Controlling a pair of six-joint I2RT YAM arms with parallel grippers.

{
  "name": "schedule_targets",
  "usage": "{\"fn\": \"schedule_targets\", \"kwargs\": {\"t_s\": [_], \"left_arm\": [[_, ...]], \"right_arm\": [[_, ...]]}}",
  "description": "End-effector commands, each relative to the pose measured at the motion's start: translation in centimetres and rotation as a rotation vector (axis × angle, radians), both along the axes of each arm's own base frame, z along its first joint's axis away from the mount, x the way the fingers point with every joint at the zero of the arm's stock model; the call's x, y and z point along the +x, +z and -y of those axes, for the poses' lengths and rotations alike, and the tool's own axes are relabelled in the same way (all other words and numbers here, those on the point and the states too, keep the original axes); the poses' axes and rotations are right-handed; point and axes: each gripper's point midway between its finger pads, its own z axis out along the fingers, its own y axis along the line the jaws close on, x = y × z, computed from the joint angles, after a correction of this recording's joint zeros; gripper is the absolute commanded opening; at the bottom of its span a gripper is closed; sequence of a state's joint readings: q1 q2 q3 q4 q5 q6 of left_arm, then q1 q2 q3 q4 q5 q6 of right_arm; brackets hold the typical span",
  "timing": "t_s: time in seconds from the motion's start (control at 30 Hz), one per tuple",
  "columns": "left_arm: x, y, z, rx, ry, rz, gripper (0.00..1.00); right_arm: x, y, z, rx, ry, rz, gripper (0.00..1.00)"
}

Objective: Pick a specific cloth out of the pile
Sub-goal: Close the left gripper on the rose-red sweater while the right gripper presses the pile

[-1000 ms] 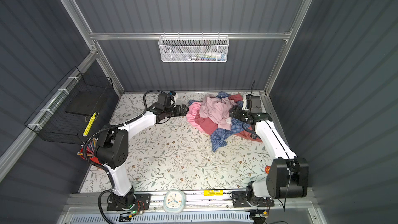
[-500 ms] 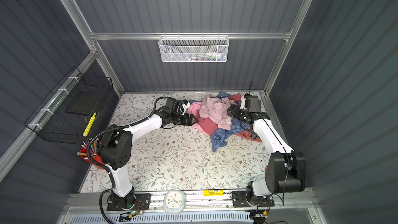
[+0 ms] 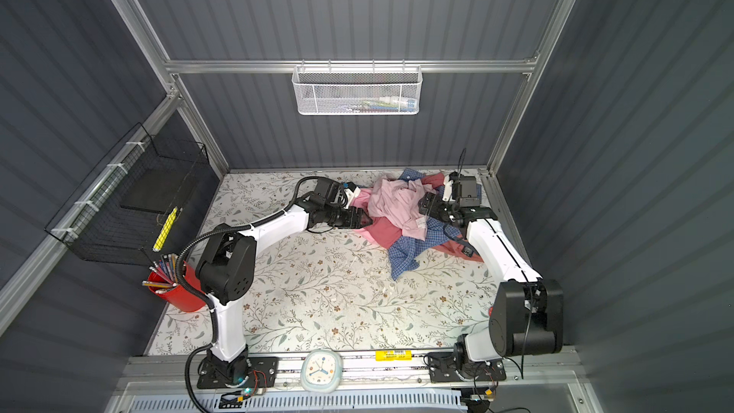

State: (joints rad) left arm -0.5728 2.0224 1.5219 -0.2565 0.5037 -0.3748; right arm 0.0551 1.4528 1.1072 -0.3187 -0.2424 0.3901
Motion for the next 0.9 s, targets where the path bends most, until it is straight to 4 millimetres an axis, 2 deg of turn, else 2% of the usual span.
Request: {"fn": "schedule_targets", "kwargs": {"t_s": [0.0,0.13,0.23,0.33,0.47,0.6,0.63,0.67,0.77,0.87], "left_arm": [[-0.8,-0.6,0.6,0.007,-0.03,-0.057,0.67],[-0.8,-1.3,1.1,0.01,-0.043,-0.088,0.65],[-0.7,-1.4,1.7,0.003,-0.057,-0.097,0.56],[-0.6,-1.9,2.2,0.015,-0.067,-0.107,0.53],[0.0,-2.7,2.6,0.03,-0.069,-0.111,0.49],[0.9,-2.5,3.2,0.028,-0.07,-0.108,0.41],[1.0,-2.4,3.3,0.024,-0.07,-0.106,0.37],[1.2,-2.2,3.4,0.02,-0.067,-0.099,0.3],[1.5,-1.5,3.4,0.01,-0.057,-0.078,0.0],[1.8,0.0,3.4,-0.008,-0.043,-0.043,0.0]], "right_arm": [[0.4,1.6,0.0,-0.022,0.009,0.045,0.89],[0.4,1.9,0.3,-0.031,-0.002,0.053,0.89],[0.3,1.7,0.2,-0.027,0.002,0.049,0.89],[0.2,1.6,0.2,-0.026,0.0,0.045,0.89],[0.3,1.7,0.2,-0.03,0.002,0.05,0.89],[0.3,2.1,0.2,-0.032,0.007,0.058,0.89],[0.3,2.2,0.2,-0.034,0.009,0.061,0.89],[0.3,2.2,0.3,-0.037,0.009,0.062,0.89],[0.2,2.2,0.4,-0.042,0.006,0.061,0.89],[0.0,2.3,0.4,-0.042,0.006,0.064,0.89]]}}
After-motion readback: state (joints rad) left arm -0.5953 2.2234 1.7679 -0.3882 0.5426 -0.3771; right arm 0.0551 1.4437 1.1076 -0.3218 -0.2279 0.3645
